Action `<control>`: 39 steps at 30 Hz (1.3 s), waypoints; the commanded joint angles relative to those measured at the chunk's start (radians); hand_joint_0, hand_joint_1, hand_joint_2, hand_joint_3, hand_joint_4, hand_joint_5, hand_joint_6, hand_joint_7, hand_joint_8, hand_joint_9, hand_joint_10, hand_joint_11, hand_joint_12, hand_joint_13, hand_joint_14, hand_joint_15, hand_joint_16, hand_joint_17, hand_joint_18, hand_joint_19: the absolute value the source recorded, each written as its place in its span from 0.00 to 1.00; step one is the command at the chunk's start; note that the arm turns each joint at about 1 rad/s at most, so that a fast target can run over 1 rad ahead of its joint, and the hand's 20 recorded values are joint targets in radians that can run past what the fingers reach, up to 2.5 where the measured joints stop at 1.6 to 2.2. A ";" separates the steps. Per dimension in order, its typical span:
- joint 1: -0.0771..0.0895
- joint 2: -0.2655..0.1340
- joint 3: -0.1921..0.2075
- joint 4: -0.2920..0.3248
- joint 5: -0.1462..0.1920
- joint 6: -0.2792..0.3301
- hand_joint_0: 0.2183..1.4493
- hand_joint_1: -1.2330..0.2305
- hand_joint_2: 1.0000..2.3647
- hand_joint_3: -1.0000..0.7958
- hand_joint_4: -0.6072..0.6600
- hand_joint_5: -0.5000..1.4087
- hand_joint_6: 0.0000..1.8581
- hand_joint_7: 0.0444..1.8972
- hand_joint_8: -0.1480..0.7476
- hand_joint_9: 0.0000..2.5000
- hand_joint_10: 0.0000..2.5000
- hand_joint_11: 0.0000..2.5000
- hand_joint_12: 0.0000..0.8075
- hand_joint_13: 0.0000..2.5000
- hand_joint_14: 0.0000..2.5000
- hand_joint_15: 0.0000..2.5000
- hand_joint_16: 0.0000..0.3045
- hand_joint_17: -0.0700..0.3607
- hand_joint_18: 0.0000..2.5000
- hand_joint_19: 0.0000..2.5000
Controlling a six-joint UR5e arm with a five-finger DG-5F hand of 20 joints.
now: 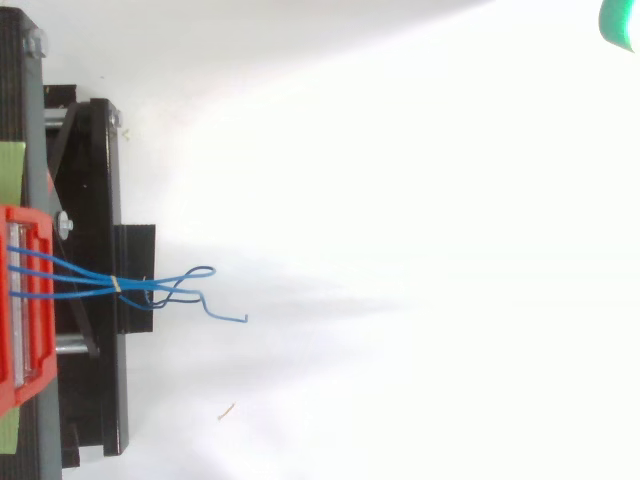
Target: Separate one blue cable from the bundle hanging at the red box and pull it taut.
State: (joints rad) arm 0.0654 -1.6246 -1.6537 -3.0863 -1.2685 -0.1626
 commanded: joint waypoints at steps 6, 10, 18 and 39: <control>0.004 -0.040 0.000 0.031 0.000 0.009 0.21 0.45 0.00 0.28 0.63 0.14 0.27 0.38 0.47 0.21 0.00 0.07 0.44 0.19 0.00 0.08 0.17 0.43 0.17 0.17; 0.005 -0.093 0.000 0.094 -0.003 0.014 0.21 0.45 0.00 0.28 0.63 0.14 0.27 0.38 0.47 0.22 0.00 0.08 0.44 0.19 0.00 0.08 0.16 0.42 0.17 0.17; 0.010 -0.147 0.002 0.196 0.004 0.029 0.22 0.45 0.00 0.28 0.63 0.14 0.27 0.38 0.48 0.23 0.00 0.08 0.44 0.20 0.00 0.09 0.16 0.42 0.19 0.18; 0.010 -0.273 0.095 0.218 0.023 0.025 0.22 0.45 0.00 0.28 0.65 0.14 0.27 0.39 0.48 0.23 0.00 0.09 0.44 0.21 0.00 0.10 0.16 0.42 0.20 0.19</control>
State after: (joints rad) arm 0.0752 -1.8683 -1.5819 -2.8659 -1.2488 -0.1361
